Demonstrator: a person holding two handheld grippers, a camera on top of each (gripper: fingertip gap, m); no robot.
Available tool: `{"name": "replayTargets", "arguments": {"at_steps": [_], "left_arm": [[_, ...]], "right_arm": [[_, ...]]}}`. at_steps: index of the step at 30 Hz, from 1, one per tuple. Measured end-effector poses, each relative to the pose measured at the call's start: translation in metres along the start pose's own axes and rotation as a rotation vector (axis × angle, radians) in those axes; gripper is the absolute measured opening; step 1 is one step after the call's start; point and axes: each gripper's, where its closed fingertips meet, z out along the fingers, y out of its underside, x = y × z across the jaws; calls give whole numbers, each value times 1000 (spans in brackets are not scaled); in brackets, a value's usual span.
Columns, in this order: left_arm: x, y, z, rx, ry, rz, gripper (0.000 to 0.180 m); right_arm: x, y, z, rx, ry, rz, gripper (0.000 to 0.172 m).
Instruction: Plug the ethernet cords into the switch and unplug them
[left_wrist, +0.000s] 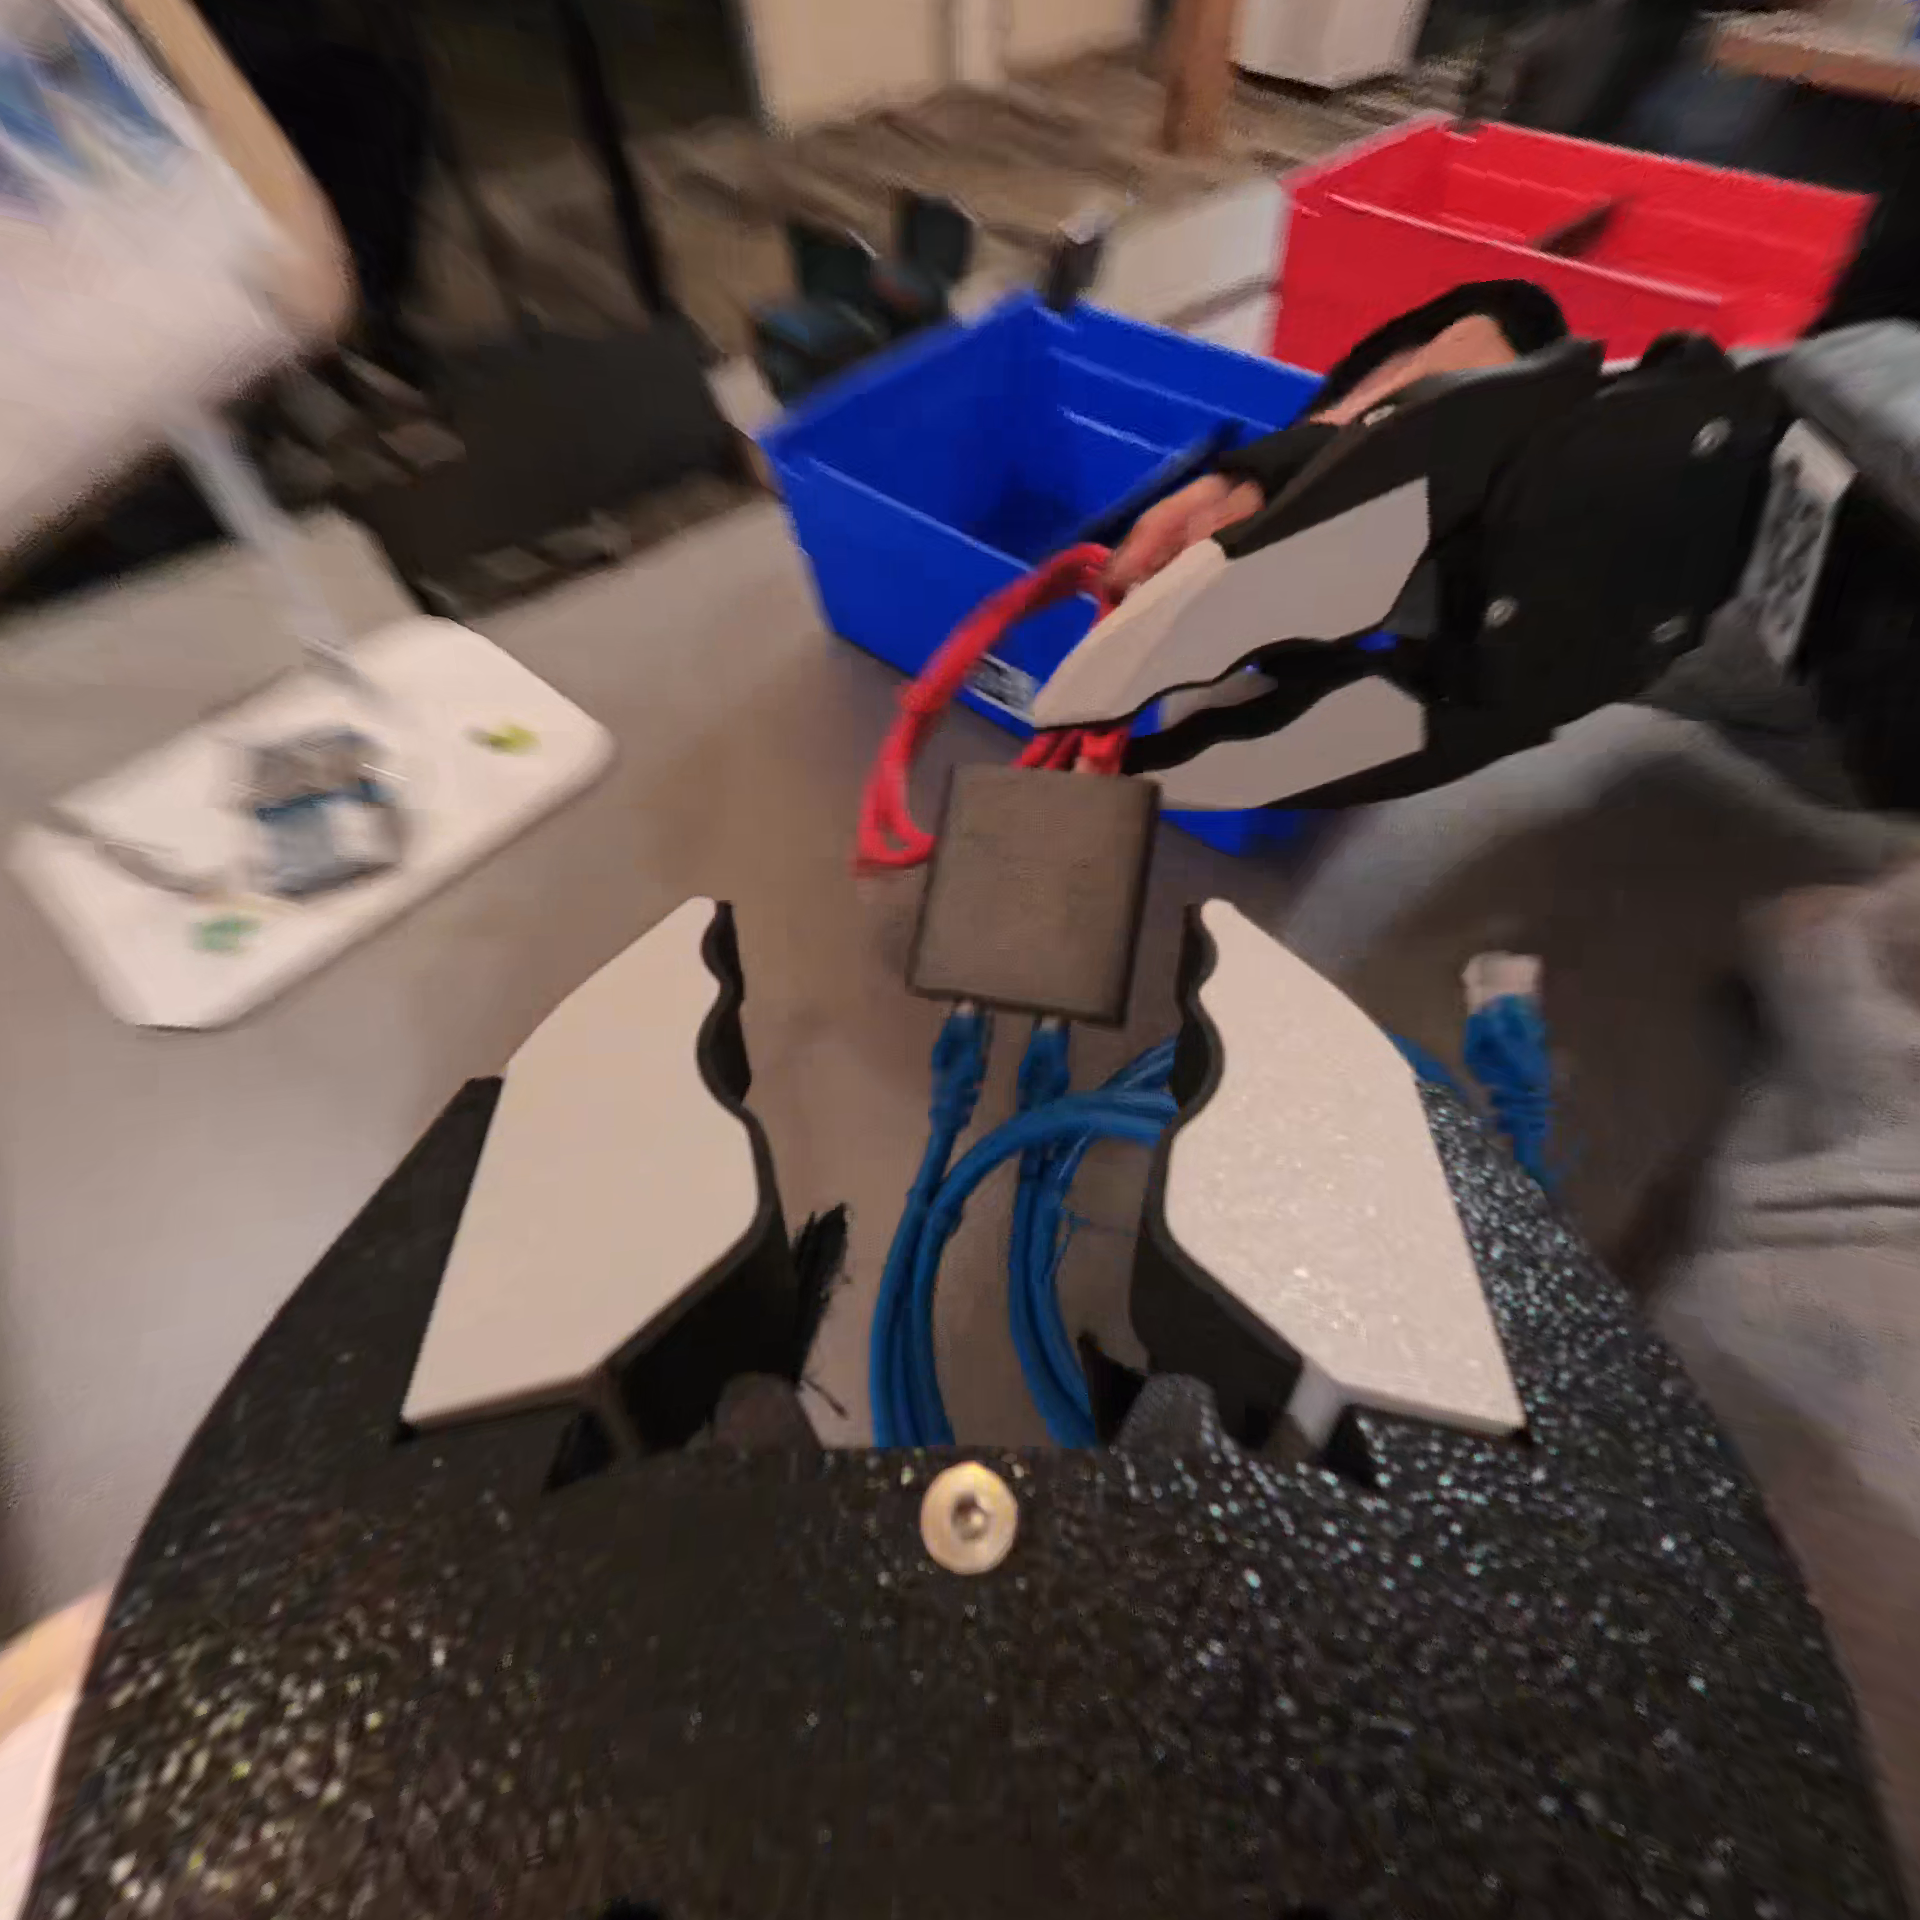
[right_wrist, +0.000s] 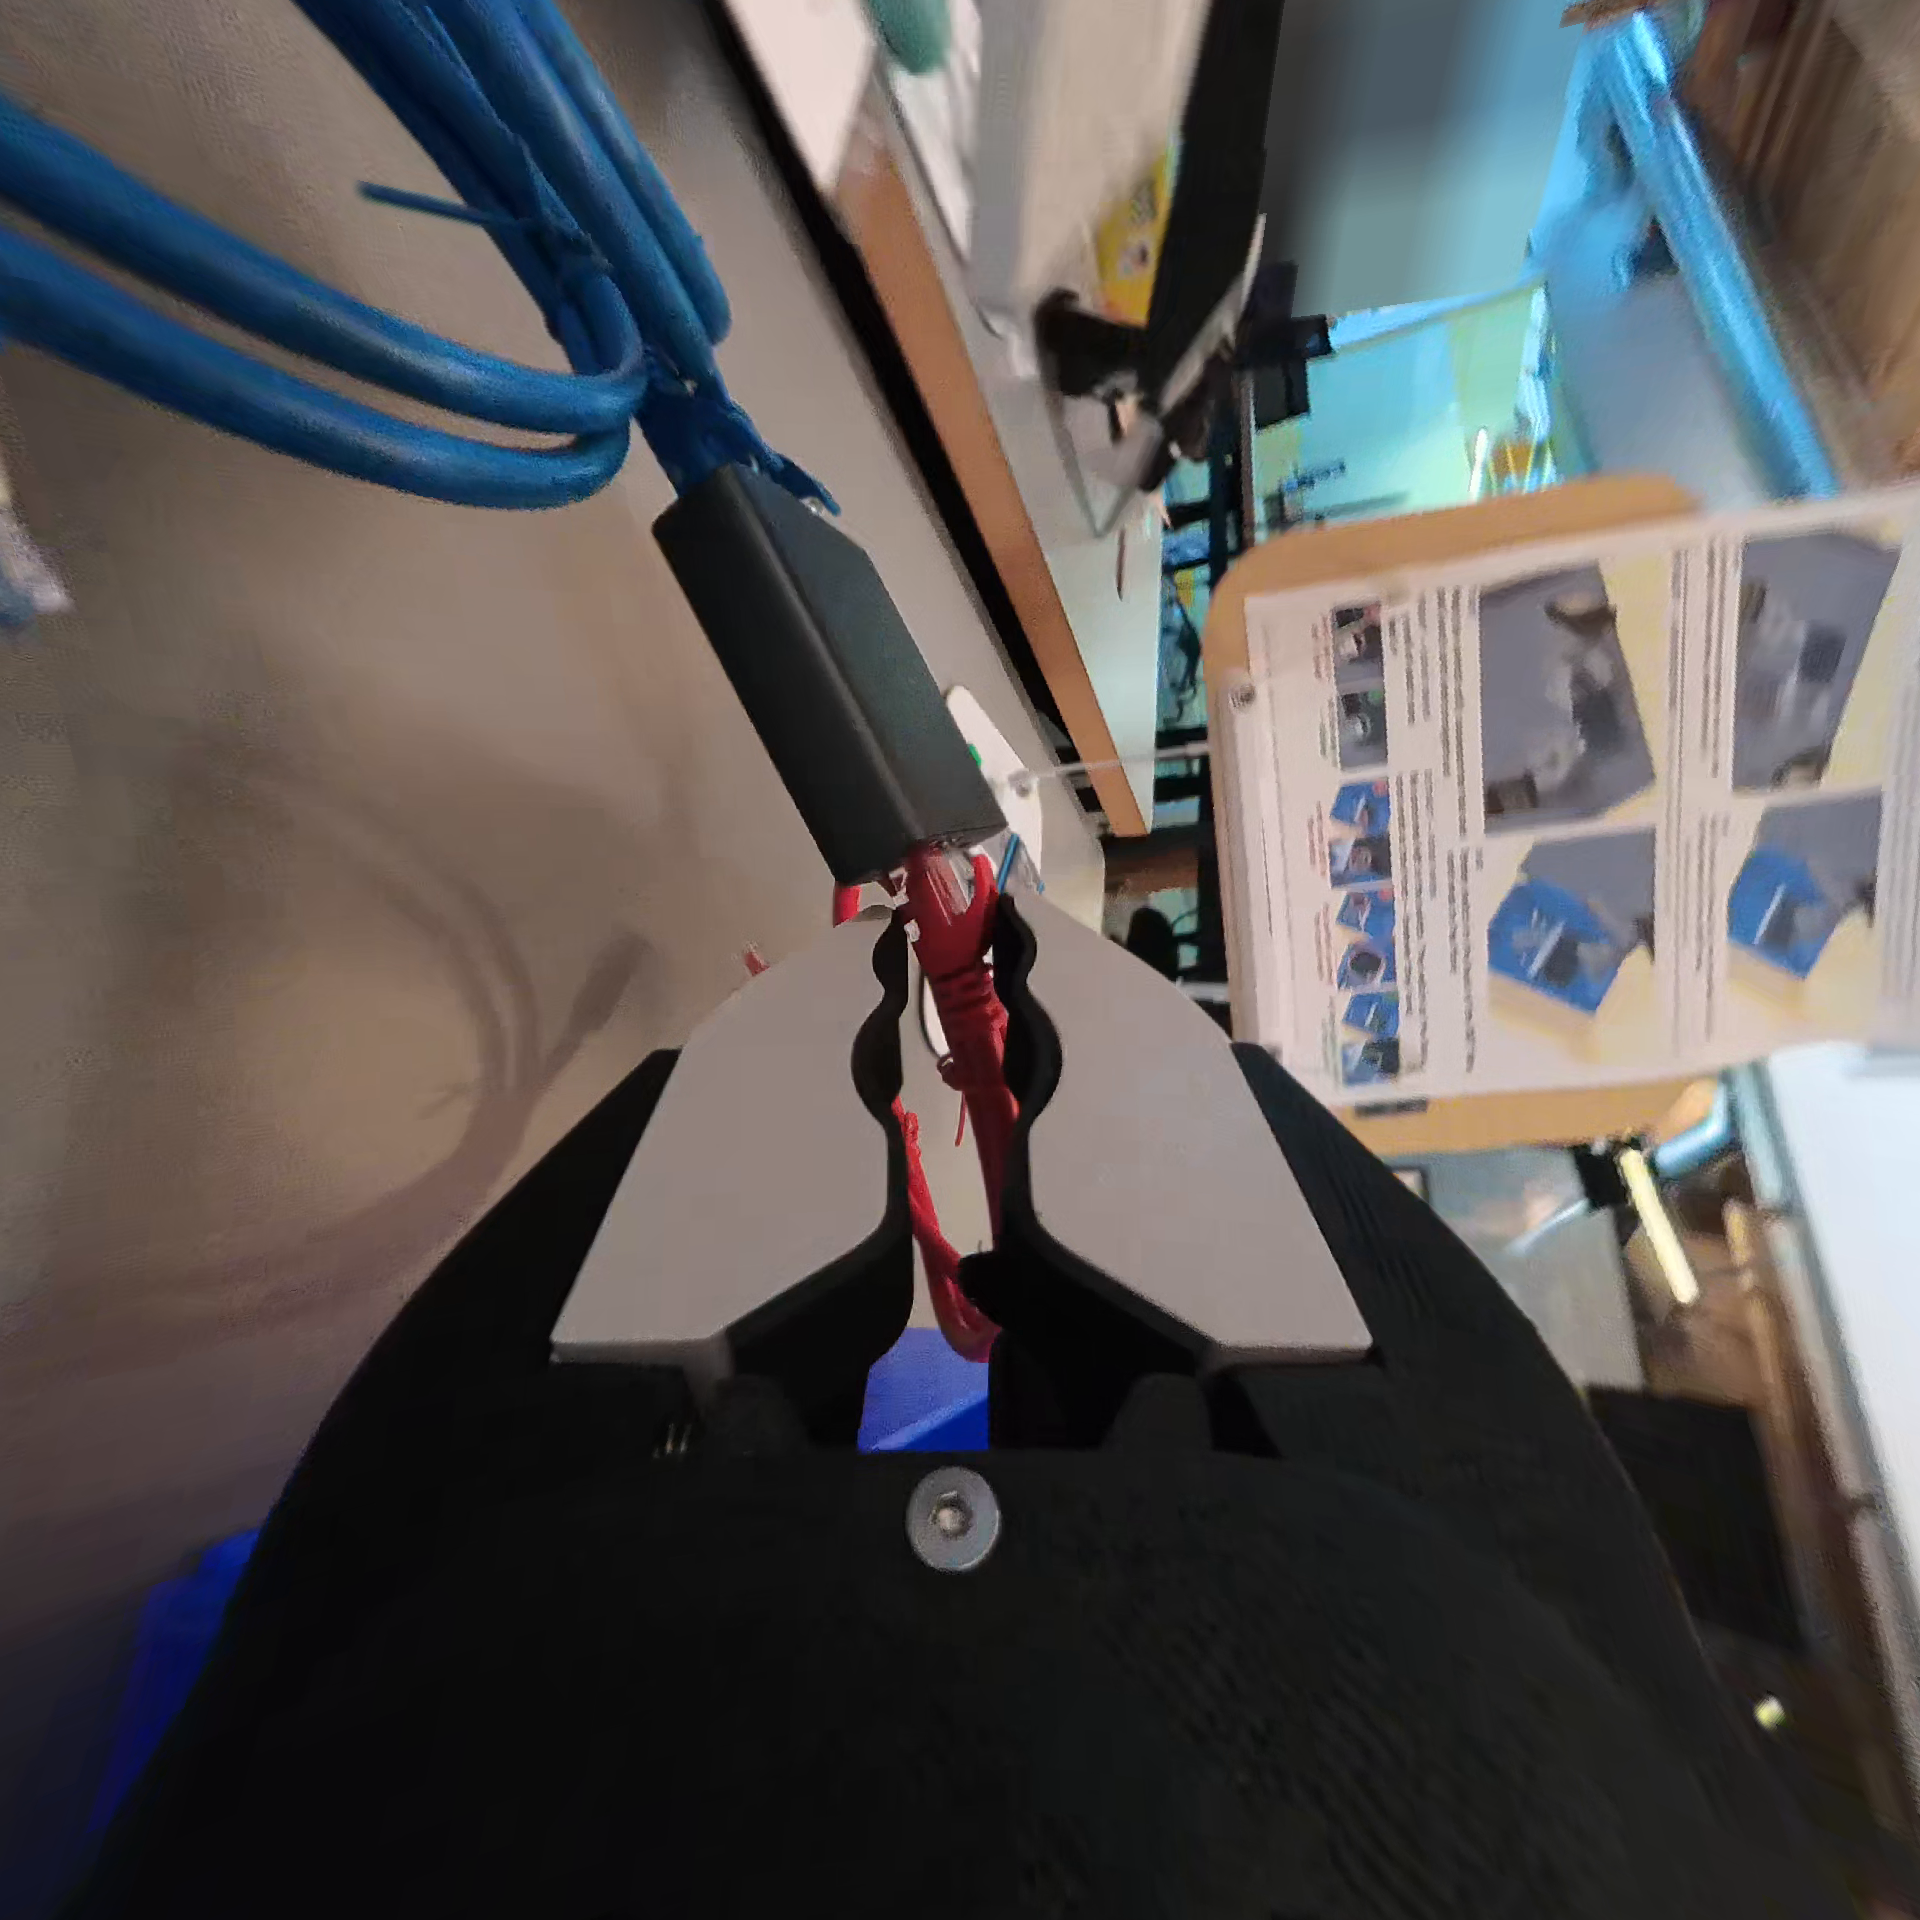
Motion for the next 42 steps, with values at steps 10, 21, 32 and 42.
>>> {"name": "replayTargets", "arguments": {"at_steps": [10,21,32,42], "left_arm": [[-27,-11,-122,407,-780,539,38],[17,59,-19,136,-651,889,35],[31,6,6,587,-99,439,98],[97,-11,-11,821,162,399,48]], "right_arm": [[56,18,3,46,-28,462,14],[47,17,8,33,-118,597,14],[6,-48,-42,303,-383,639,14],[-35,-61,-69,349,-509,702,14]]}}
